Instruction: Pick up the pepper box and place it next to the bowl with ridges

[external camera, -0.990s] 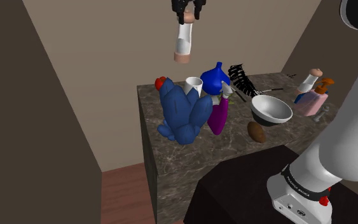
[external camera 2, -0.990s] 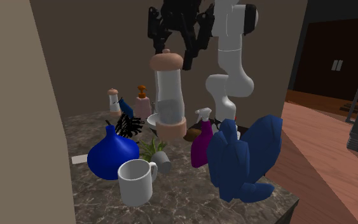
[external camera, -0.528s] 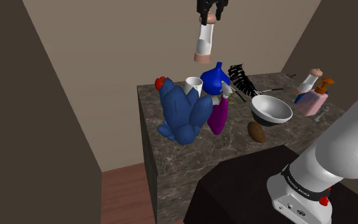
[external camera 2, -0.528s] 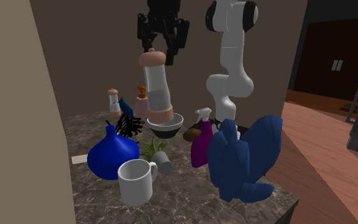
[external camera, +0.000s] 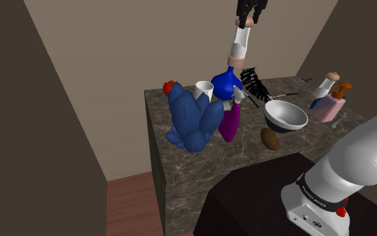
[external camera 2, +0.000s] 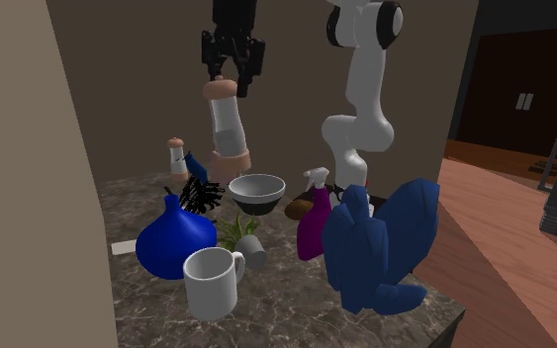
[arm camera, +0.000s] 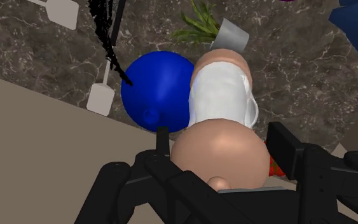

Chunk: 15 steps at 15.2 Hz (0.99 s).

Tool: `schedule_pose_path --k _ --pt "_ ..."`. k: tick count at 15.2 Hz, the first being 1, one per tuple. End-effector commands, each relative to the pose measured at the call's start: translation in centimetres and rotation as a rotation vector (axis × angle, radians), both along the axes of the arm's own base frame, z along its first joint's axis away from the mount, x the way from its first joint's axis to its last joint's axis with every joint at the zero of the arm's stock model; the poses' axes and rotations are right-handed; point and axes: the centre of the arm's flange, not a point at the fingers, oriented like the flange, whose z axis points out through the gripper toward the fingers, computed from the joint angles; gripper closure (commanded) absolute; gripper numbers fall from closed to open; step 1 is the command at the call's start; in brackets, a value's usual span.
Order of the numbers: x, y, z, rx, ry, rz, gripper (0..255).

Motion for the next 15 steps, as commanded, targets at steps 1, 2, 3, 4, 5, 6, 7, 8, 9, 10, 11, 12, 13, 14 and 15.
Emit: schedule_pose_path --k 1,2,3,4,5,6,7,8,9,10,11,12,13,14,15 --pt "-1.3 -2.6 0.2 0.0 0.0 0.001 255" --pt "-1.9 -3.8 0.2 0.0 0.0 0.001 255" --pt "-2.6 -5.0 0.2 0.0 0.0 0.001 255" --pt "-3.2 -6.1 0.2 0.0 0.0 0.001 255" --pt "-3.8 -7.3 0.2 0.0 0.0 0.001 255" --pt "-4.4 -8.5 0.2 0.0 0.0 0.001 255" --pt "-5.0 -9.6 0.2 0.0 0.0 0.001 255" --pt "-5.6 -10.8 0.2 0.0 0.0 0.001 255" --pt "-6.3 -12.0 0.2 0.0 0.0 0.001 255" --pt "-6.9 -13.1 0.2 0.0 0.0 0.001 255" --pt "-7.5 -14.3 0.2 0.0 0.0 0.001 255" --pt "-8.1 -15.5 0.2 0.0 0.0 0.001 255" --pt "-8.7 -16.6 0.2 0.0 0.0 0.001 255" --pt "-9.3 -17.8 0.2 0.0 0.0 0.001 255" --pt "-10.0 -19.0 0.2 0.0 0.0 0.001 255"
